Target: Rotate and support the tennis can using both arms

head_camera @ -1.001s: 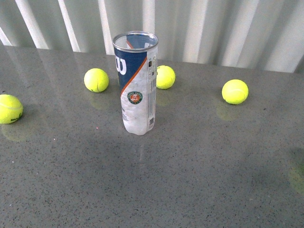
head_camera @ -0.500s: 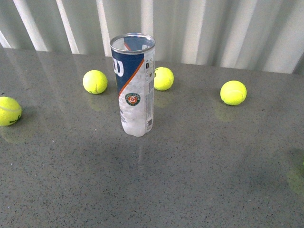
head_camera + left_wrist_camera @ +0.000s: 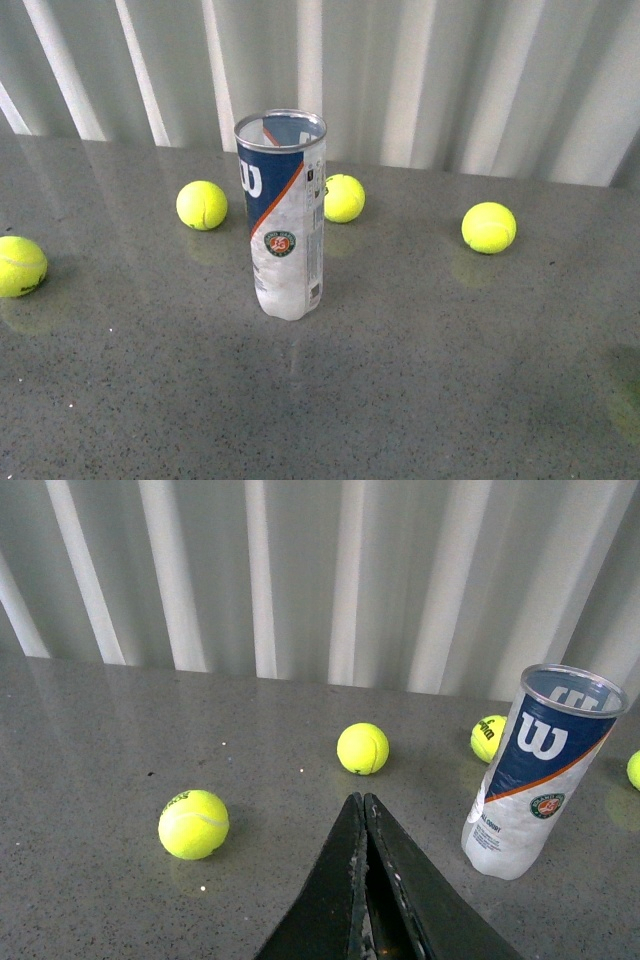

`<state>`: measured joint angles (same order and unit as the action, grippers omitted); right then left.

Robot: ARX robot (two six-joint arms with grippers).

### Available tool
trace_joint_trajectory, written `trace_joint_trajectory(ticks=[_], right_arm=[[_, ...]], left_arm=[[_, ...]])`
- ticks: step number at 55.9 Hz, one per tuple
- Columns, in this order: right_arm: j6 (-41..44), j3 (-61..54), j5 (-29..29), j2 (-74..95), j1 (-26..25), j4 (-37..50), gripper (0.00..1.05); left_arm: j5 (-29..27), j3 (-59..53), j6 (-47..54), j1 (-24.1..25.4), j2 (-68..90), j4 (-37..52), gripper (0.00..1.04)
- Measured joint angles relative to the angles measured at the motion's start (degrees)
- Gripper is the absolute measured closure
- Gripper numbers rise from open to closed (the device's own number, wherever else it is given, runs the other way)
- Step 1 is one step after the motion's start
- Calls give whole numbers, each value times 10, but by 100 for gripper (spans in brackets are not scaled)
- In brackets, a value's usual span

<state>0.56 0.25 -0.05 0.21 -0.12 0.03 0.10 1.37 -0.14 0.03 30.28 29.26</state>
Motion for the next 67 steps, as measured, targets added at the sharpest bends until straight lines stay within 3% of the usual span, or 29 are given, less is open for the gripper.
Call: trace_joint_trajectory(ticks=[46, 51, 67], right_arm=[[0, 0, 0, 0, 0, 0, 7], [0, 0, 0, 0, 0, 0, 7], [0, 0, 0, 0, 0, 0, 7]], left_arm=[[-1, 0, 0, 0, -206, -193, 101], [-1, 0, 0, 0, -273, -280, 101], [-1, 0, 0, 0, -301, -291, 101]])
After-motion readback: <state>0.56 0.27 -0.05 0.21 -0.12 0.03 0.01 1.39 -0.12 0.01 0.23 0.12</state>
